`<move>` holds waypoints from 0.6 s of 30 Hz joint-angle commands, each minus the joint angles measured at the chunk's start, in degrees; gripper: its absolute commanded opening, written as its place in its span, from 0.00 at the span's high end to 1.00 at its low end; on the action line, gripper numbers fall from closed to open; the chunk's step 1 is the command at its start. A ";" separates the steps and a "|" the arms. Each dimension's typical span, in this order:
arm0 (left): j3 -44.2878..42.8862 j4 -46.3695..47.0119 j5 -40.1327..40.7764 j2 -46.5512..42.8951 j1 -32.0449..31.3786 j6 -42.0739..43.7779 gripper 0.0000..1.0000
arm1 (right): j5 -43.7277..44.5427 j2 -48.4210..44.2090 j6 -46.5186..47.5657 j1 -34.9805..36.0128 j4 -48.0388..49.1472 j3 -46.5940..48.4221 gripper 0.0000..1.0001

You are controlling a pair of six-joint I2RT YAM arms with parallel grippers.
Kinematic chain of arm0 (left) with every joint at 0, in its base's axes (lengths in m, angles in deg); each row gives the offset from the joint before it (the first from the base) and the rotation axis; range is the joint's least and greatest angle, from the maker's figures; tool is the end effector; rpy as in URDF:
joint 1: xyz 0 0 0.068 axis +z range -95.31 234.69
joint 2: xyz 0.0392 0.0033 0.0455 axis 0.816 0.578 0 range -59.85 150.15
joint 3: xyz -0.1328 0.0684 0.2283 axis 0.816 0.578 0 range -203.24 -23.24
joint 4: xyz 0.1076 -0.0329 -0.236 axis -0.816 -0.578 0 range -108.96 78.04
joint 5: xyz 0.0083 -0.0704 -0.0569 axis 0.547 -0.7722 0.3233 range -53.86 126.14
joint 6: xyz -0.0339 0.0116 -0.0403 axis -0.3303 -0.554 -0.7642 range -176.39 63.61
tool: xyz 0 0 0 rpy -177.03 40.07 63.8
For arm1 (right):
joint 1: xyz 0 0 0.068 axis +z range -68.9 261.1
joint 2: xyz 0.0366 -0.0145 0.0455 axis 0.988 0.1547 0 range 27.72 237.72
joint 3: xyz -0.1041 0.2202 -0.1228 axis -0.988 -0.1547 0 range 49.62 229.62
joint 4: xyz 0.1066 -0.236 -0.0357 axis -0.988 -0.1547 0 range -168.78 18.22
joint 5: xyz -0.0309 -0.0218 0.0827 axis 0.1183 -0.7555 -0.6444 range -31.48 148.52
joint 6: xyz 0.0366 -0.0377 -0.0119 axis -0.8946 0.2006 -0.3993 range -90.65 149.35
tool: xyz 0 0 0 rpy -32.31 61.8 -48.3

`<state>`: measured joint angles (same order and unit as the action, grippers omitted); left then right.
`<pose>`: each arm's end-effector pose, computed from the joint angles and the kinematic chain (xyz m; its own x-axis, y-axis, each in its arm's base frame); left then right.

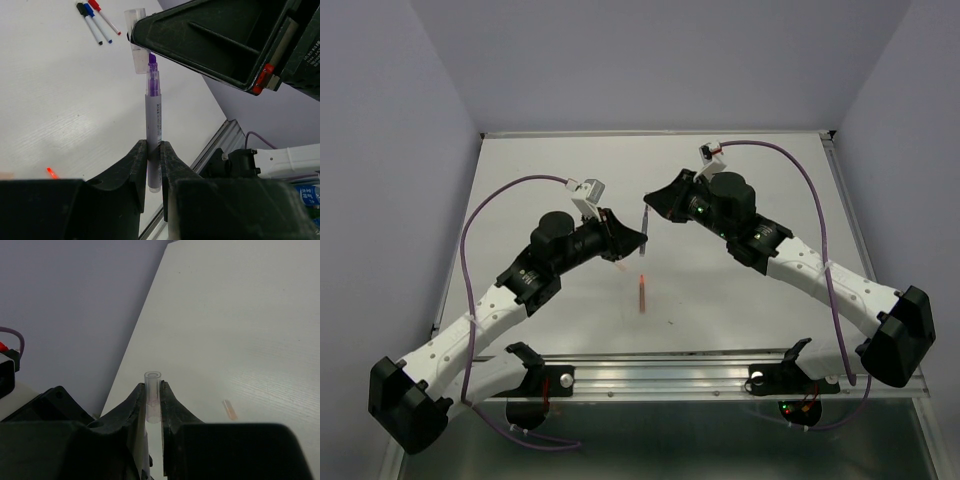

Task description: Insert the pens into the pen caps

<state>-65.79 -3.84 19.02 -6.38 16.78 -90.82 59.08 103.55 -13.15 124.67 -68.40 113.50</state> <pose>0.1692 -0.1451 0.3328 -0.4950 -0.2994 -0.8157 0.6539 0.4899 -0.5766 0.2290 0.2174 0.3611 -0.5404 0.4183 -0.7300 -0.4300 0.6085 0.6670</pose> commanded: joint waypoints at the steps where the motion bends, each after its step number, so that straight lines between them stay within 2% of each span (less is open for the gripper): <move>1: -1.05 3.13 0.60 -1.88 -0.41 -0.54 1.00 | 9.00 -2.00 -0.48 0.37 1.11 0.72 0.86; 3: -0.79 2.17 1.13 -2.84 -0.32 -0.81 1.00 | 13.13 -2.97 -0.13 0.37 1.19 1.33 0.86; 6: -0.61 1.90 1.30 -2.94 -0.32 -0.98 1.00 | 14.30 -3.59 0.84 0.37 1.19 2.21 0.86; 14: -1.75 1.81 -0.45 -0.57 -0.58 -0.11 1.00 | 5.26 -1.48 0.05 0.37 1.90 3.80 0.86; 18: -2.19 1.72 -0.63 -0.30 -0.58 0.25 1.00 | 3.66 -0.86 0.05 0.37 2.42 4.24 0.85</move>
<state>-65.79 -4.10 19.39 -6.44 16.75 -91.61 65.57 102.24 -12.98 124.67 -68.69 114.77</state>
